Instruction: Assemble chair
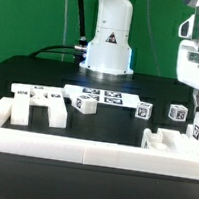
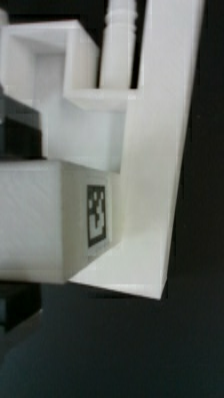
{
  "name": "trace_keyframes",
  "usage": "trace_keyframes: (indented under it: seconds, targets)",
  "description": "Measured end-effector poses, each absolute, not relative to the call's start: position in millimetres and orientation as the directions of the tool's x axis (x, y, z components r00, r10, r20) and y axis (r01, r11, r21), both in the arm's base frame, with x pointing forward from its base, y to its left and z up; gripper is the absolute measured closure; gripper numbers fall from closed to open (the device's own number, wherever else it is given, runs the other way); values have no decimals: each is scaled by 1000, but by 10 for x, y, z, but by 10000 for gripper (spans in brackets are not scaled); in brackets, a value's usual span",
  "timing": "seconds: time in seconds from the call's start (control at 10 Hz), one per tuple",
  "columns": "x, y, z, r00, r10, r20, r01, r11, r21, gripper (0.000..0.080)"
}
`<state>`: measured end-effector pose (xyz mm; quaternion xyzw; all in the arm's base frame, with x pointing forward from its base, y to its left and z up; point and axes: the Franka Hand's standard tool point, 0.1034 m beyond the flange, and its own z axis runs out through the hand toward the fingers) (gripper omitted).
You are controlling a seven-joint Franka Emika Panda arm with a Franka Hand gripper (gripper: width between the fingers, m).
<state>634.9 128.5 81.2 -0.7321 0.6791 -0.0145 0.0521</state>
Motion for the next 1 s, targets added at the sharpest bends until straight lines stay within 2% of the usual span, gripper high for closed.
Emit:
trace_keyframes:
  seconds: [0.3, 0.6, 0.7, 0.8, 0.9, 1.0]
  targets:
    - [6353, 1285, 814, -138, -986, -94, -986, 146, -81, 509]
    - [6359, 1274, 814, -258, -958, -122, -961, 267, -66, 509]
    - [6359, 1279, 813, -261, -958, -123, -961, 270, -66, 445]
    - [6359, 1279, 814, -210, -971, -118, -973, 220, -72, 445]
    - [6353, 1280, 811, -144, -983, -113, -985, 153, -77, 284]
    - [6349, 1284, 812, -110, -988, -110, -990, 119, -77, 192]
